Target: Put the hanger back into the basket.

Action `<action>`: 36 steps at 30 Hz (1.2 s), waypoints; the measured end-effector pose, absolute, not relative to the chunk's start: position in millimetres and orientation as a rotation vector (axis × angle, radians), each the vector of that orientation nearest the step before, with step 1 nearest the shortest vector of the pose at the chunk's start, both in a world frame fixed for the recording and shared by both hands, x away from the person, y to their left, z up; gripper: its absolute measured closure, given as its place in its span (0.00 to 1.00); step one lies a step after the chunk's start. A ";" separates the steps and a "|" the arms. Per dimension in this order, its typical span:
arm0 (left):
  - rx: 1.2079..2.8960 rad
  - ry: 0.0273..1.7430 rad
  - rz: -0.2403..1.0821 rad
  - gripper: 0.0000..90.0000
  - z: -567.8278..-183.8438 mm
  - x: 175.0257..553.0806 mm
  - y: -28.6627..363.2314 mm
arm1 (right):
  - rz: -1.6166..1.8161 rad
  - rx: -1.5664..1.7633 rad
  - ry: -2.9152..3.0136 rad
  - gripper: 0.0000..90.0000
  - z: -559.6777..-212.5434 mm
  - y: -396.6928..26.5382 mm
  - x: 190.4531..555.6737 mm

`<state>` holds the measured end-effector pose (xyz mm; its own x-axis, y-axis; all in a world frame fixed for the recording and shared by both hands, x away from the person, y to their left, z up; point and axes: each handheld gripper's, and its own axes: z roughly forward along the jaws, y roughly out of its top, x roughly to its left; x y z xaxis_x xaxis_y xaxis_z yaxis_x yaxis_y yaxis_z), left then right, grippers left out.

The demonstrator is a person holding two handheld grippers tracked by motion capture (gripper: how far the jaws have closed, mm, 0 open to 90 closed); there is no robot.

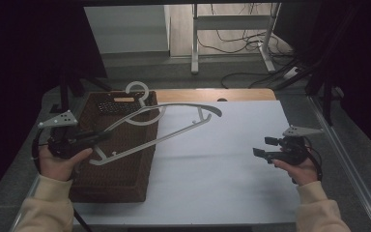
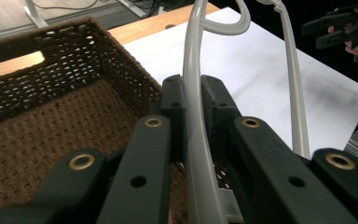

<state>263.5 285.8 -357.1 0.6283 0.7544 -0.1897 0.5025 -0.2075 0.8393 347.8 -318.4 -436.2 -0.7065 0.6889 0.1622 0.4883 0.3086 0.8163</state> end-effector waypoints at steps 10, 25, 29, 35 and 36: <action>1.818 1.067 0.343 0.90 -360.3 258.6 307.2 | 1.329 1.090 2.380 0.26 -439.3 -315.7 348.9; 1.739 1.172 0.362 0.90 -375.2 251.0 340.3 | 1.314 1.104 2.388 0.26 -441.7 -315.6 349.9; 1.725 1.190 0.366 0.90 -378.7 249.7 346.5 | 1.311 1.104 2.391 0.26 -442.2 -315.1 350.2; 1.702 1.219 0.377 0.90 -382.3 247.9 354.6 | 1.309 1.105 2.392 0.26 -442.9 -315.3 350.4; 1.700 1.225 0.378 0.90 -382.8 247.8 356.0 | 1.308 1.107 2.392 0.26 -443.0 -315.5 350.4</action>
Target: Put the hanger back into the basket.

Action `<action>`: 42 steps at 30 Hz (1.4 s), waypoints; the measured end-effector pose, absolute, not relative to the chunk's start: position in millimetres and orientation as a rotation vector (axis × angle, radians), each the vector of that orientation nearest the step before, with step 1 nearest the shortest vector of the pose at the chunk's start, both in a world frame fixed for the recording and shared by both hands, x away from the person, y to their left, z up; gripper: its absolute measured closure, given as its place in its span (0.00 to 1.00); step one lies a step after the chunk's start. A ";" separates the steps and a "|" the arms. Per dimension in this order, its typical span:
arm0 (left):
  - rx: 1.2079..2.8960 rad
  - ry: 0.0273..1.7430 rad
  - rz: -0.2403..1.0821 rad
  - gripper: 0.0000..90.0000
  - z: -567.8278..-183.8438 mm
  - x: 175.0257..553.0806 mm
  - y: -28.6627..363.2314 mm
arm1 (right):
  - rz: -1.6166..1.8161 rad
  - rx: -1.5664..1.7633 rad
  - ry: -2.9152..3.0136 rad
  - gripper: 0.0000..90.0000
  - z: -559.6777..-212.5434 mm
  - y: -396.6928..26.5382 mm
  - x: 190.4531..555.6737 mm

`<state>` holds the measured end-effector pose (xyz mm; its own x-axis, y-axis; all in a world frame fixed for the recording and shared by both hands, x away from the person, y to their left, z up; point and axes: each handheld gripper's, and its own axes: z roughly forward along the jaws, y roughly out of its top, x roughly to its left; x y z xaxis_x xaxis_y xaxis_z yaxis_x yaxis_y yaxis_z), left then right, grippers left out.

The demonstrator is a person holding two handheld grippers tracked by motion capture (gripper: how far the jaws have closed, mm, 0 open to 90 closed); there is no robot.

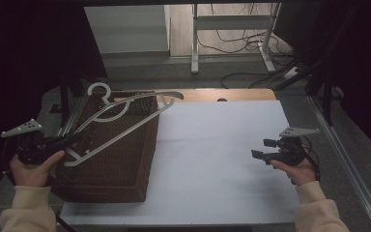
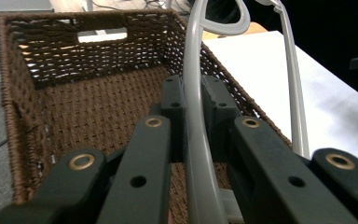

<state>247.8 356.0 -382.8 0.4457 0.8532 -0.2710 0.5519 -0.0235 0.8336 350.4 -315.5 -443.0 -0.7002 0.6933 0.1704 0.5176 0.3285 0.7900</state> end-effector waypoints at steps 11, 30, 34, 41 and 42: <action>1.645 1.291 0.411 0.90 -387.8 243.1 374.7 | 1.293 1.112 2.401 0.25 -444.1 -315.1 350.7; 1.559 1.438 0.438 0.90 -416.8 243.8 386.6 | 1.283 1.110 2.409 0.25 -445.4 -314.1 351.3; 1.560 1.459 0.451 0.90 -420.2 244.2 386.3 | 1.282 1.114 2.407 0.25 -445.3 -314.6 351.2; 1.551 1.484 0.448 0.90 -429.5 243.1 389.0 | 1.278 1.114 2.412 0.25 -445.9 -314.0 351.3; 1.549 1.486 0.445 0.90 -430.6 243.5 389.1 | 1.278 1.114 2.412 0.25 -445.9 -314.0 351.3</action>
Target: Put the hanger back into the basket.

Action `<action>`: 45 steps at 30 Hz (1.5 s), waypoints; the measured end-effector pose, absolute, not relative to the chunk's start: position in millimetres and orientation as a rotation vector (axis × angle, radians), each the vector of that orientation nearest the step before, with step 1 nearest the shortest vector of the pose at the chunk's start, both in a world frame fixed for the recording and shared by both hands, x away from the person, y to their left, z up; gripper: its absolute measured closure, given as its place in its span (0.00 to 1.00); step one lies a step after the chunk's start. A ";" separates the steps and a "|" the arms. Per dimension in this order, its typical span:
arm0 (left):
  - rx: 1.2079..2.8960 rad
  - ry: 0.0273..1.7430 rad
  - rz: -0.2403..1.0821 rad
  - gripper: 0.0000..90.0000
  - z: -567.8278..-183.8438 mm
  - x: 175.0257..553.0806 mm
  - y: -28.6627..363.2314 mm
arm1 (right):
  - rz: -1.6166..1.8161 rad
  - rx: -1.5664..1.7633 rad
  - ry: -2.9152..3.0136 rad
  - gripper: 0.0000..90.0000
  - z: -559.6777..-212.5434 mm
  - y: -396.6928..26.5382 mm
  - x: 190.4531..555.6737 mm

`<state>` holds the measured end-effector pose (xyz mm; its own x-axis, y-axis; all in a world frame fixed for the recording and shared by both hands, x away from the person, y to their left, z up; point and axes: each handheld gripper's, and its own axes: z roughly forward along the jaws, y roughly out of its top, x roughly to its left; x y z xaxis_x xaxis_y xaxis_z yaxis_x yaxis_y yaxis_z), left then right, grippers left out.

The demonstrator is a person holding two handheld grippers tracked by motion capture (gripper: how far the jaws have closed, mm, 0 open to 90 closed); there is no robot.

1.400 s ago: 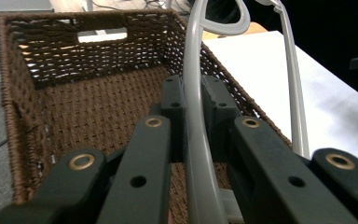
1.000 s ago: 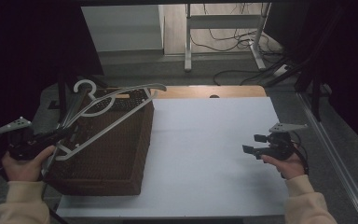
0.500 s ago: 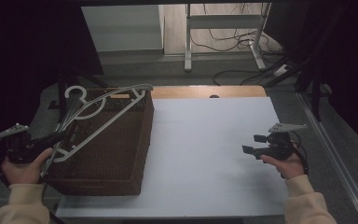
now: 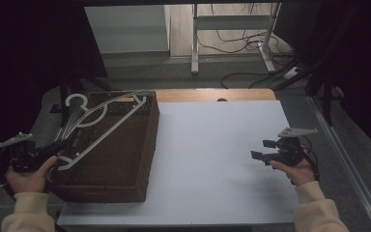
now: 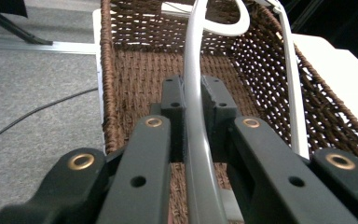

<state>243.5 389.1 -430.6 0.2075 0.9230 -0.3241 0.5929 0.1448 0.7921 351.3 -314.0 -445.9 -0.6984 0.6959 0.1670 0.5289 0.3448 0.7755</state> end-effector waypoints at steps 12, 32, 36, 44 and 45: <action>1.543 1.522 0.462 0.90 -438.1 246.4 387.9 | 1.277 1.111 2.423 0.25 -446.9 -313.4 351.7; 1.720 1.351 0.380 0.33 -425.7 253.5 351.7 | 1.275 1.106 2.447 0.25 -448.5 -311.1 352.0; 1.738 1.308 0.362 0.32 -424.0 253.3 339.6 | 1.286 1.104 2.443 0.24 -448.2 -311.5 351.9; 1.812 1.222 0.324 0.31 -427.0 260.6 313.8 | 1.293 1.096 2.437 0.24 -447.5 -312.2 351.1; 1.824 1.211 0.320 0.31 -428.0 261.3 310.2 | 1.291 1.097 2.438 0.24 -447.3 -312.2 350.4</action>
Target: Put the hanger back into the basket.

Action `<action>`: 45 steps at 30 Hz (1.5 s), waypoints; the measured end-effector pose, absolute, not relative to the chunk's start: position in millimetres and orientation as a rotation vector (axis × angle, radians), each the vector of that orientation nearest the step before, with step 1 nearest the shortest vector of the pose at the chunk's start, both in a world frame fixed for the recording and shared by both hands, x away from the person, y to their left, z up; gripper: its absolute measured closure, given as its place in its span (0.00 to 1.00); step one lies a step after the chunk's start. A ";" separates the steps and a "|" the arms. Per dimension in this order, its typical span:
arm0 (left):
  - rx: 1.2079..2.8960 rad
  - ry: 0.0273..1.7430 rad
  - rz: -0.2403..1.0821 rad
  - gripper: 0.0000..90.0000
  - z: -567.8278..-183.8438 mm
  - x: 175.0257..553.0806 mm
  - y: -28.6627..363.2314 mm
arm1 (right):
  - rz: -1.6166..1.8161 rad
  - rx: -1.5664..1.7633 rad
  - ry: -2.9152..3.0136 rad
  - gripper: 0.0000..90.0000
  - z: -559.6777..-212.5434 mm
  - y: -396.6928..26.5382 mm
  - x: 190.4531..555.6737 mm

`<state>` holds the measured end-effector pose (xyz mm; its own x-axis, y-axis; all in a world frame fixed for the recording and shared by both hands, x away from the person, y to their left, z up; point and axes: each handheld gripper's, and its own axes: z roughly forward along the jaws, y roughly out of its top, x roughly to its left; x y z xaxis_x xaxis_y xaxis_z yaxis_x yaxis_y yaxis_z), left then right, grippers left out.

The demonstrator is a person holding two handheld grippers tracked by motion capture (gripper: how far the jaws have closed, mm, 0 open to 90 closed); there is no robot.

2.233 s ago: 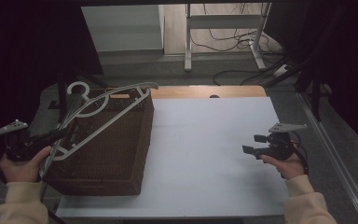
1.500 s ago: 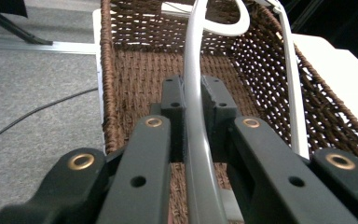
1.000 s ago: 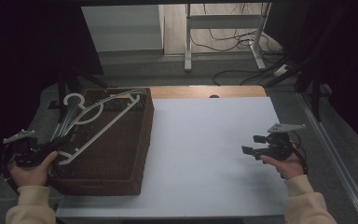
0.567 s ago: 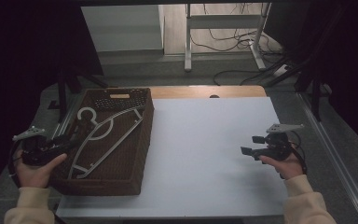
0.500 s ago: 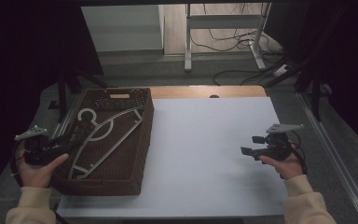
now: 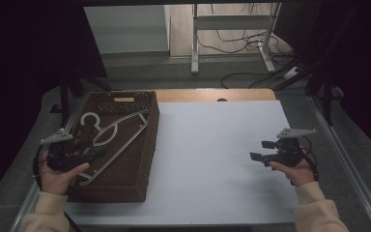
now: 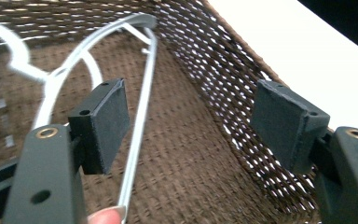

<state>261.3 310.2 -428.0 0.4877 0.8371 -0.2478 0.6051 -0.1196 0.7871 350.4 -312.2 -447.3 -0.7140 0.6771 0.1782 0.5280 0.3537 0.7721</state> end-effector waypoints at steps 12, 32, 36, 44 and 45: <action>1.878 1.134 0.302 0.31 -425.4 258.7 280.9 | 1.328 1.094 2.381 0.23 -440.0 -317.2 337.6; 1.927 1.064 0.197 0.29 -432.8 250.2 247.1 | 1.287 1.171 2.283 0.24 -452.3 -325.1 307.3; 1.908 1.064 0.203 0.29 -431.4 247.4 246.7 | 1.240 1.127 2.302 0.24 -452.4 -321.4 308.5; 1.909 1.063 0.198 0.28 -432.7 244.7 244.7 | 1.221 1.104 2.305 0.23 -452.6 -321.5 309.7; 1.908 1.062 0.196 0.28 -432.4 244.6 244.6 | 1.221 1.104 2.305 0.23 -452.6 -321.5 309.7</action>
